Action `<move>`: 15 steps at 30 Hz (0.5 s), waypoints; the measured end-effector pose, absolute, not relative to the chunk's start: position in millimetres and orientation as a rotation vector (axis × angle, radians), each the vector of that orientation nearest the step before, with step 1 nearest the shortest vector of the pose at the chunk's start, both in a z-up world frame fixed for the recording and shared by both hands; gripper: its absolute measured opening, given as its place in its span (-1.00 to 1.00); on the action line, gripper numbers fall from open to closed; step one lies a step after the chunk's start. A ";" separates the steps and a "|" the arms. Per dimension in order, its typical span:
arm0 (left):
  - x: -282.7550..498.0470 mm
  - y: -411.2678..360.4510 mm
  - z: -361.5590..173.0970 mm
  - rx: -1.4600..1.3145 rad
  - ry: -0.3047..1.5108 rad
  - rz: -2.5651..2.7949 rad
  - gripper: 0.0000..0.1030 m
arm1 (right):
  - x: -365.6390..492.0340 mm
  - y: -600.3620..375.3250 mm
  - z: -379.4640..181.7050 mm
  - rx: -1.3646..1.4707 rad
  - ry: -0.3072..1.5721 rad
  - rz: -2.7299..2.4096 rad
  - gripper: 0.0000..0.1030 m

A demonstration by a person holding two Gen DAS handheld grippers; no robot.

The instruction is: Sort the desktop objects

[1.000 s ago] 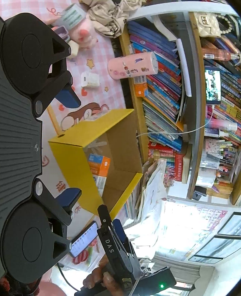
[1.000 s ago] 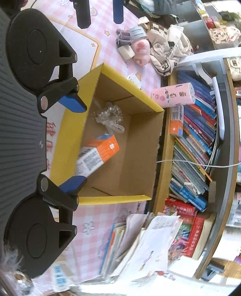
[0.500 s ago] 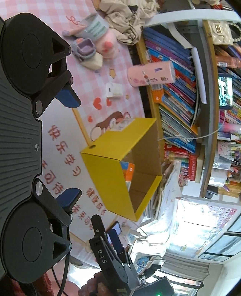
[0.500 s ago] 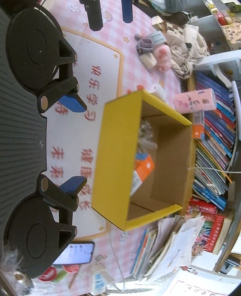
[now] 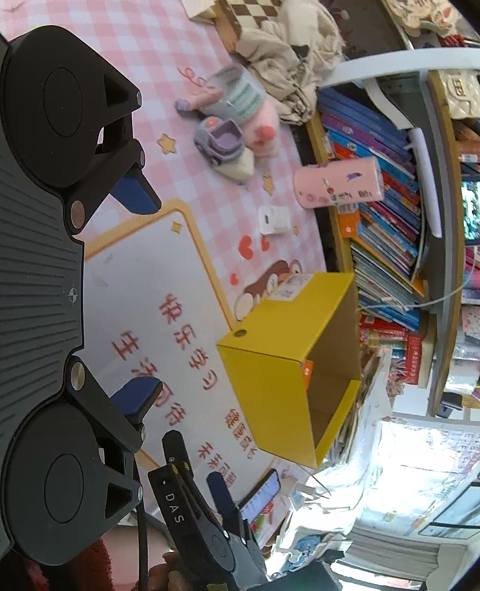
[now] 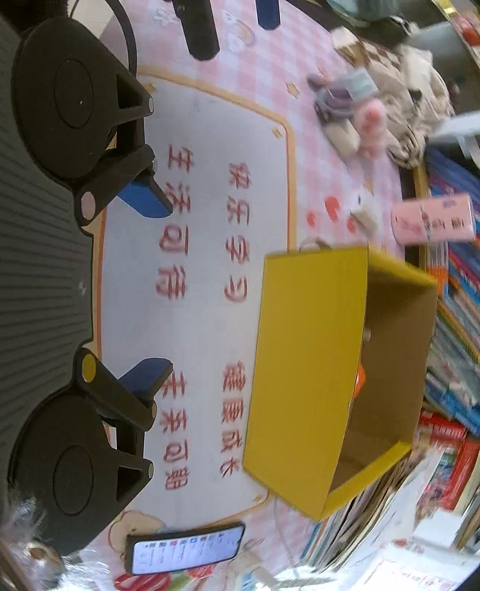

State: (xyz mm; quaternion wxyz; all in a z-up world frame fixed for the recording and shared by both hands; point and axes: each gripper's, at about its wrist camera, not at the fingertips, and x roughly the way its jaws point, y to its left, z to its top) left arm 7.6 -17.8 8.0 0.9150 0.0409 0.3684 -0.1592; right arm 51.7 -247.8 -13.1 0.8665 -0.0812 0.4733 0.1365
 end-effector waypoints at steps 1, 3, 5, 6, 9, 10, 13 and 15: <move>5.9 -15.6 6.7 0.083 0.764 -0.325 0.87 | 50.6 -243.1 -13.4 -0.178 0.991 0.295 0.63; 2.1 -11.1 4.2 0.079 0.773 -0.320 0.87 | 48.8 -234.4 -14.8 -0.188 1.000 0.313 0.64; -0.9 -6.9 1.5 0.073 0.783 -0.315 0.87 | 47.3 -225.8 -17.1 -0.195 1.015 0.333 0.64; -2.1 -4.9 0.2 0.068 0.788 -0.312 0.87 | 46.3 -220.2 -19.6 -0.200 1.027 0.347 0.64; -5.2 1.0 -3.1 0.055 0.799 -0.303 0.88 | 41.2 -206.6 -23.3 -0.227 1.045 0.381 0.64; -5.9 2.9 -3.7 0.051 0.800 -0.300 0.87 | 38.8 -201.8 -23.6 -0.241 1.044 0.393 0.64; -6.6 8.5 -4.5 0.040 0.796 -0.278 0.87 | 33.6 -190.3 -23.1 -0.279 1.033 0.417 0.64; -7.8 10.9 -4.4 0.046 0.788 -0.253 0.87 | 31.1 -183.5 -22.0 -0.301 1.022 0.432 0.64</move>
